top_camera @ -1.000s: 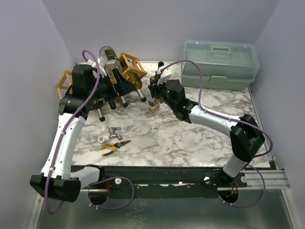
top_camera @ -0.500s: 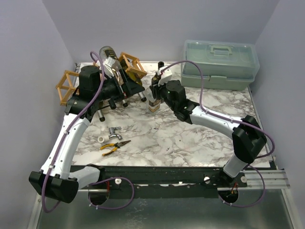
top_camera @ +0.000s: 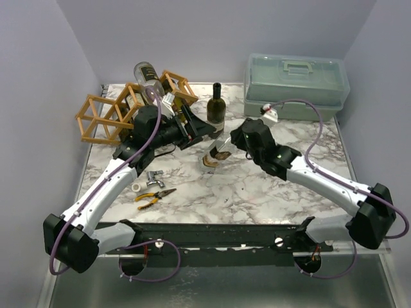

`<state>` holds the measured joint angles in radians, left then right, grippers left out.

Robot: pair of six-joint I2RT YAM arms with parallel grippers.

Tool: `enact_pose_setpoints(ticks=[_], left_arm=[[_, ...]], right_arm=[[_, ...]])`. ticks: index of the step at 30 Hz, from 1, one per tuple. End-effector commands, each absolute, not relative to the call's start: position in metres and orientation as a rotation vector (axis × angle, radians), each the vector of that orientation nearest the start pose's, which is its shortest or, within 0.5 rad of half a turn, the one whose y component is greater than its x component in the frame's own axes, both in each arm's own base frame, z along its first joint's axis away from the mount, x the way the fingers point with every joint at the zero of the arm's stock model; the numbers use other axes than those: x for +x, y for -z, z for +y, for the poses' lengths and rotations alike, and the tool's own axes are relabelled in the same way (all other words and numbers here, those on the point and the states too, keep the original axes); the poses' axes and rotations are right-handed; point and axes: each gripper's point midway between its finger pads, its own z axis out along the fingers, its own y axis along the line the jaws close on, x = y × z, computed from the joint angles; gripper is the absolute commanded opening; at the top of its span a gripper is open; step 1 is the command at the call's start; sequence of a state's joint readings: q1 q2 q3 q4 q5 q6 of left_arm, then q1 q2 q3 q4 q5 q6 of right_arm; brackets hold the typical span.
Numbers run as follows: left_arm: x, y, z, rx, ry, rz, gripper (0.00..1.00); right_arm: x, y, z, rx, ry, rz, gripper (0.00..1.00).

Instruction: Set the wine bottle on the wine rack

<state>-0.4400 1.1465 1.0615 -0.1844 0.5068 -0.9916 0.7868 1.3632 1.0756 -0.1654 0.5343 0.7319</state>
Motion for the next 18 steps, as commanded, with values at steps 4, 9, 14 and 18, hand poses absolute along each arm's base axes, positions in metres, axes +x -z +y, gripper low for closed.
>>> enact_pose_setpoints(ticks=[4, 9, 14, 18], left_arm=[[0.266, -0.264, -0.278, -0.406, 1.227, 2.068, 0.91], [0.244, -0.222, -0.271, -0.416, 0.975, 2.045, 0.93], [0.229, -0.166, -0.258, -0.654, 0.907, 2.162, 0.97], [0.225, -0.135, -0.252, -0.811, 0.873, 2.202, 0.99]], right_arm=[[0.298, -0.180, 0.204, 0.978, -0.738, 1.848, 0.01], [0.283, -0.159, 0.190, 1.173, -0.803, 1.809, 0.01], [0.270, -0.118, 0.191, 1.333, -0.792, 1.875, 0.01], [0.264, -0.094, 0.201, 1.338, -0.796, 1.949, 0.01]])
